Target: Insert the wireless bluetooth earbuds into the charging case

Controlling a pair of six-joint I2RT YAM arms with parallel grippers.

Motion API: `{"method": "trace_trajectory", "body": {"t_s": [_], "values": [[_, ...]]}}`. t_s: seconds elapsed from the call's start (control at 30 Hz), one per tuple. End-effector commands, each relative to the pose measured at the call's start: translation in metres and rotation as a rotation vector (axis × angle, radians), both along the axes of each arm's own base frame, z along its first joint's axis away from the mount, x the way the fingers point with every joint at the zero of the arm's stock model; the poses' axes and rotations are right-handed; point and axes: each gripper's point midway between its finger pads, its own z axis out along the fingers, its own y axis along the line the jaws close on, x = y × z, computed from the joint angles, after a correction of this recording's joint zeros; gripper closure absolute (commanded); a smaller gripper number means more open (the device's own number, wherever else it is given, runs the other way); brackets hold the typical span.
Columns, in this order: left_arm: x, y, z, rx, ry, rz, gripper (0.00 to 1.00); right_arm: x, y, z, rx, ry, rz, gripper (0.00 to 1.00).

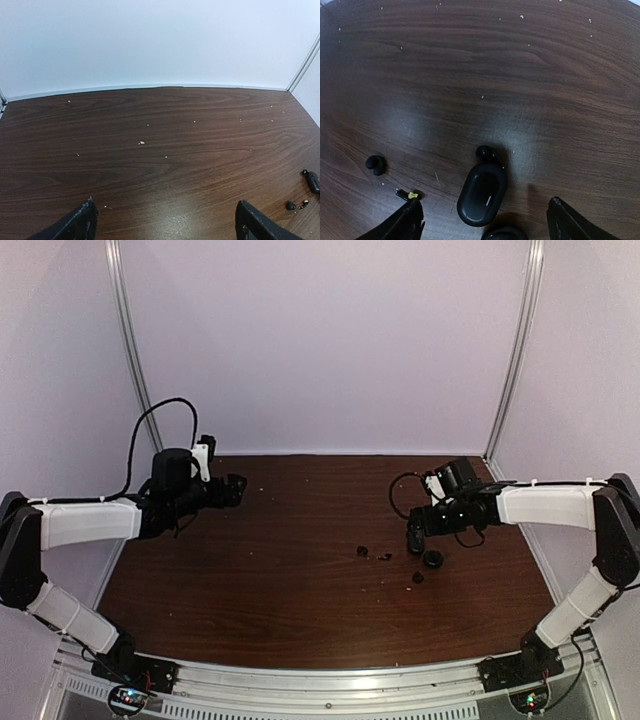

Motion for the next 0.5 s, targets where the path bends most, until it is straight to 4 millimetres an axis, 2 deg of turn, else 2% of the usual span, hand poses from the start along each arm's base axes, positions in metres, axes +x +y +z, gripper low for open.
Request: {"method": "trace_trajectory", "body": {"t_s": [0.0,0.2,0.47], "values": [[0.010,-0.001,0.029,-0.034,-0.082,0.038,0.02,-0.003,-0.004,-0.015,-0.082,0.042,-0.022,0.17],[0.019,0.004,0.021,-0.052,-0.036,0.110,0.02,-0.006,0.003,-0.036,-0.090,0.084,-0.012,0.23],[0.019,0.004,0.014,-0.066,-0.021,0.120,0.02,-0.003,0.009,-0.050,-0.100,0.104,-0.004,0.32]]}}
